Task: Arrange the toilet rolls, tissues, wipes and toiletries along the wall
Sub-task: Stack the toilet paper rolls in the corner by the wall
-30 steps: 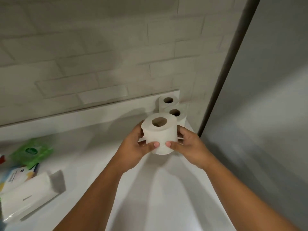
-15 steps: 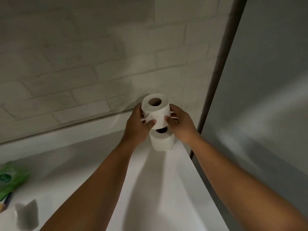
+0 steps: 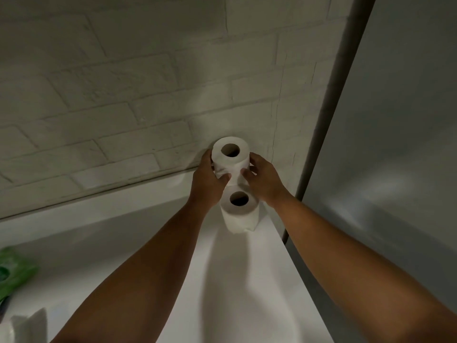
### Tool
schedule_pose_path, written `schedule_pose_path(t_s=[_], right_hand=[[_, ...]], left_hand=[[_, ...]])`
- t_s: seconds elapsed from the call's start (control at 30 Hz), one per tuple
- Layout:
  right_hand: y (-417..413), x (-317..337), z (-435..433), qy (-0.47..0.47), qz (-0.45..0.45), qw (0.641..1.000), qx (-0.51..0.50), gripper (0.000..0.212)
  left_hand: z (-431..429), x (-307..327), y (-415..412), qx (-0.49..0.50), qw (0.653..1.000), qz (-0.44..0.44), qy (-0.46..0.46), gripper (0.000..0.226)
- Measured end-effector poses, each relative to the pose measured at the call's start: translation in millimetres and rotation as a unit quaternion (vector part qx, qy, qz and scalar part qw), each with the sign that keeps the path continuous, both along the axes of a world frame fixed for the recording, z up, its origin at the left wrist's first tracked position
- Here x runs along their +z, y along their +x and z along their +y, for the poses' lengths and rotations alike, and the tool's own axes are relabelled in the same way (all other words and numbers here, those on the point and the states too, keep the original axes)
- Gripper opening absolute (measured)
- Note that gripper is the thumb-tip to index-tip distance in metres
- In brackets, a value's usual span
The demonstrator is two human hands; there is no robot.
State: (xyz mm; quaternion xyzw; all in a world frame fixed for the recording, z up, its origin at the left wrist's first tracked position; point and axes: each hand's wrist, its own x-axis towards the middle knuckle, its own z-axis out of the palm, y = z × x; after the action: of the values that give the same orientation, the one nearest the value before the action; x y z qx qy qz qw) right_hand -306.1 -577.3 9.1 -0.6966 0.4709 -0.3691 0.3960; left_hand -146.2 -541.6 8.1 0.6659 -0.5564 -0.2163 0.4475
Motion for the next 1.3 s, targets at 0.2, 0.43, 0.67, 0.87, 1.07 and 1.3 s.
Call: schedule_pose_path(t_s=[0.2, 0.43, 0.67, 0.87, 1.07, 1.3], right_hand=[[3.9, -1.8, 2.5, 0.011, -0.001, 1.0, -0.025, 0.046], [10.8, 6.4, 19.6, 0.003, 0.024, 0.998, -0.064, 0.046], [15.1, 18.5, 43.2, 0.012, 0.062, 0.992, -0.11, 0.059], [36.7, 26.9, 93.8, -0.035, 0.041, 0.989, -0.14, 0.056], [93.8, 32.5, 183.0, -0.06, 0.013, 0.997, -0.056, 0.049], [182.7, 33.0, 284.3, -0.089, 0.03, 0.994, 0.062, 0.048]], left_hand=[[3.5, -0.7, 0.8, -0.002, 1.0, -0.009, 0.02, 0.078], [13.5, 6.0, 5.1, 0.0, 0.999, -0.025, 0.037, 0.083], [53.2, 20.2, 17.2, 0.009, 0.999, -0.009, 0.032, 0.086], [112.5, 27.5, 42.9, -0.001, 1.0, 0.014, 0.024, 0.076], [194.9, 34.1, 85.8, 0.0, 0.999, -0.037, -0.019, 0.066], [311.6, 36.4, 174.7, 0.023, 0.994, -0.103, -0.022, 0.058]])
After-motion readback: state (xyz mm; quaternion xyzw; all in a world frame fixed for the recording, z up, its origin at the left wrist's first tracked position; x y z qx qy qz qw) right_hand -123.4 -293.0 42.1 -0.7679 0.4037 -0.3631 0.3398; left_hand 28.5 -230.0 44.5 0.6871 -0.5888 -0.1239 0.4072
